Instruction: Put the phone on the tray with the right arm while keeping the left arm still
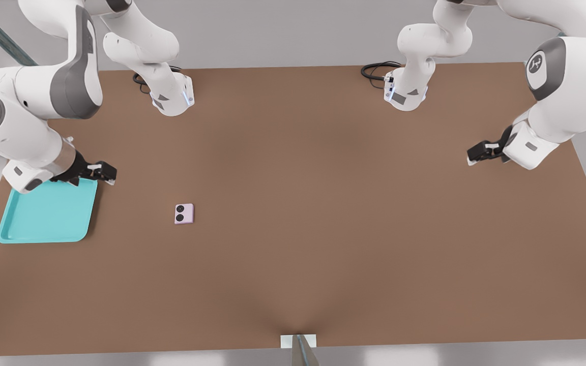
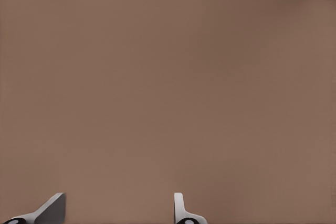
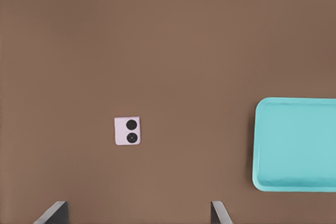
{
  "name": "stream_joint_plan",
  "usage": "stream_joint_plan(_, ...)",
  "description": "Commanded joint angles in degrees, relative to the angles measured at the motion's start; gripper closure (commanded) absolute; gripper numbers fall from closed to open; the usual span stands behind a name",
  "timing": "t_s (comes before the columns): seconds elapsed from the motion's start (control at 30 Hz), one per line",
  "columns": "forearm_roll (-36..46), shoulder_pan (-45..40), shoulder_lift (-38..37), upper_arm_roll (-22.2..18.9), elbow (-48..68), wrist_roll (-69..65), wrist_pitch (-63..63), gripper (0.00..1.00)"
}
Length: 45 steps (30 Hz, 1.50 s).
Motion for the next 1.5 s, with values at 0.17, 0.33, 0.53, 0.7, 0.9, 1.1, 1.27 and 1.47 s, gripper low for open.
stream_joint_plan(0.17,-0.22,0.07,3.03,5.09,-4.78,5.22,12.72,0.0)
stream_joint_plan(0.33,-0.14,1.65,12.08,7.03,-6.62,5.76,20.55,0.0)
stream_joint_plan(0.53,0.48,0.95,11.73,8.44,-21.57,11.91,31.63,0.0)
stream_joint_plan(0.7,0.48,0.42,15.51,9.05,-22.71,19.39,34.44,0.0)
stream_joint_plan(0.9,0.57,0.42,17.01,9.05,-23.76,19.38,35.24,0.0)
stream_joint_plan(1.1,0.48,0.42,18.32,9.58,-26.67,18.86,37.34,0.0)
stream_joint_plan(1.27,-0.66,-0.46,19.38,9.49,-27.98,11.47,39.02,0.0)
stream_joint_plan(1.47,-0.58,-2.04,21.49,9.58,-28.34,7.87,40.07,0.0)
